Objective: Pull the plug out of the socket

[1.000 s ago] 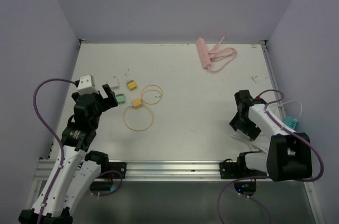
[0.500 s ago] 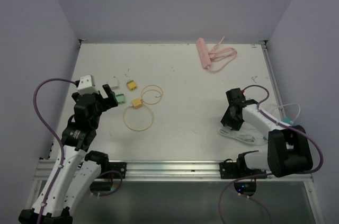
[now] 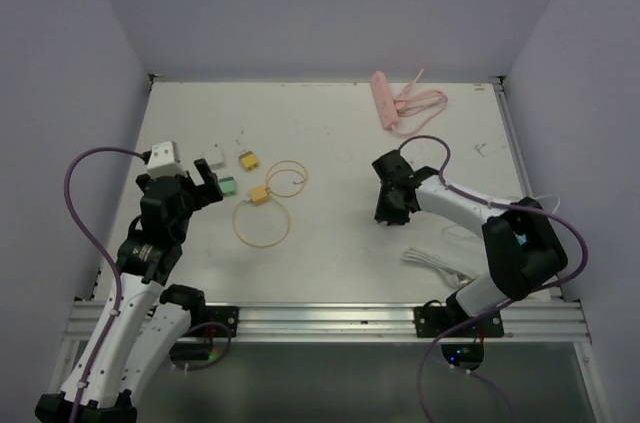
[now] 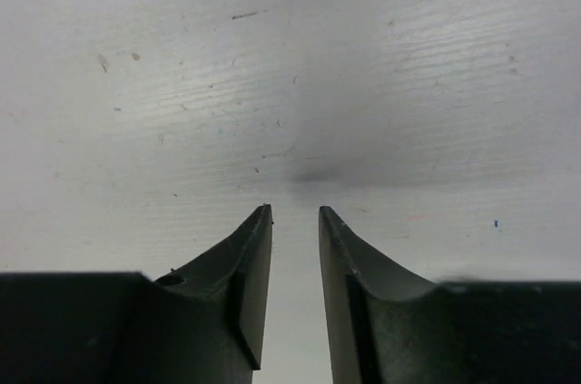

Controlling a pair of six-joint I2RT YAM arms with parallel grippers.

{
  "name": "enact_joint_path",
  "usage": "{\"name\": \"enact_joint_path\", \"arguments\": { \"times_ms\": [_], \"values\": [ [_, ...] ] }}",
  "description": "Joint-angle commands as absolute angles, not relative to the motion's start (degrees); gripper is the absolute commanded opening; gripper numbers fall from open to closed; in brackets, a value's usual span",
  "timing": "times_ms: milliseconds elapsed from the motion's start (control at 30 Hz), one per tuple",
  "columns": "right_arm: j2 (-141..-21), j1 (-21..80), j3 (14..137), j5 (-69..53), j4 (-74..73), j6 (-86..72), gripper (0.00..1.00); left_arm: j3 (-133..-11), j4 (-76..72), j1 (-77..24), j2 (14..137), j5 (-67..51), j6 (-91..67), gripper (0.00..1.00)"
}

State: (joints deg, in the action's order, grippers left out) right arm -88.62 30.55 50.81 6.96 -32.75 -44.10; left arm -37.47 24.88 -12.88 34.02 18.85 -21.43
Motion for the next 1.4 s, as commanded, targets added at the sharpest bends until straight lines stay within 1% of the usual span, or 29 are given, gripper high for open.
{"name": "enact_joint_path", "arguments": {
  "times_ms": [0, 33, 100, 133, 200, 233, 267, 300, 467, 567, 767, 933, 1033, 1067, 1100, 1167, 1200, 1267, 1300, 1367],
  "values": [
    [-83.33, 30.32, 55.28, 17.3, -42.33, -46.31, 0.35, -37.09, 22.41, -13.18, 34.19, 19.42, -20.48, 0.98],
    [-82.19, 30.32, 55.28, 20.45, -44.02, -46.84, 0.42, -37.09, 22.41, -13.18, 34.19, 19.42, -20.57, 0.98],
    [-78.67, 30.32, 54.76, 22.84, -49.79, -49.9, 0.5, -37.0, 22.41, -13.18, 34.19, 19.42, -20.48, 0.98],
    [-77.71, 30.32, 54.32, 23.9, -51.57, -51.05, 0.57, -37.09, 22.41, -13.18, 34.19, 19.42, -20.48, 0.98],
    [-73.93, 30.32, 52.13, 24.78, -56.05, -54.64, 0.67, -37.09, 22.41, -13.18, 34.28, 19.34, -20.48, 0.98],
    [-72.35, 30.32, 51.25, 24.96, -57.47, -56.32, 0.78, -37.0, 22.41, -13.18, 34.28, 19.34, -20.57, 0.98],
    [-69.64, 30.32, 48.98, 24.79, -58.7, -58.16, 0.83, -37.0, 22.41, -13.18, 34.19, 19.25, -20.48, 0.98],
    [-68.04, 30.32, 47.74, 24.79, -61.15, -62.1, 0.86, -37.09, 22.41, -13.18, 34.19, 19.25, -20.48, 0.98],
    [-59.43, 30.23, 40.53, 23.91, -62.84, -72.84, 0.91, -37.09, 22.41, -13.18, 34.19, 19.07, -20.57, 0.98],
    [-55.82, 30.23, 36.49, 23.38, -61.35, -79.26, 0.91, -37.0, 22.41, -13.18, 34.37, 18.81, -20.57, 0.98],
    [-55.28, 30.06, 33.58, 25.57, -57.04, -88.57, 0.95, -37.0, 22.85, -13.18, 34.28, 19.07, -20.74, 0.98],
    [-56.42, 29.45, 31.12, 23.91, -51.51, -91.23, 0.96, -37.0, 22.76, -13.18, 34.37, 18.98, -20.66, 0.98],
    [-58.18, 29.36, 29.45, 23.12, -48.96, -92.55, 0.94, -36.91, 22.68, -13.18, 34.45, 18.99, -20.65, 0.98],
    [-59.23, 29.36, 28.66, 22.85, -47.21, -92.55, 0.91, -37.0, 22.68, -13.18, 34.45, 18.98, -20.65, 0.98],
    [-59.76, 29.36, 28.3, 22.68, -45.98, -91.85, 0.83, -37.0, 22.76, -13.18, 34.45, 18.98, -20.65, 0.98],
    [-61.69, 29.27, 28.73, 21.8, -42.91, -88.18, 0.71, -37.0, 22.76, -13.18, 34.45, 18.98, -20.65, 0.98],
    [-64.4, 29.18, 29.7, 21.36, -42.37, -86.33, 0.56, -37.0, 22.76, -13.18, 34.54, 18.98, -20.65, 0.98],
    [-68.45, 29.27, 33.89, 19.44, -41.14, -79.15, 0.43, -36.91, 22.76, -13.18, 34.63, 18.98, -20.65, 0.98],
    [-73.08, 29.27, 35.67, 18.55, -40.61, -76.14, 0.32, -37.0, 22.68, -13.18, 34.63, 18.98, -20.65, 0.98],
    [-77.67, 29.44, 41.2, 15.31, -38.51, -67.47, 0.18, -37.0, 22.68, -13.18, 34.72, 19.07, -20.65, 0.98]
  ]
}}
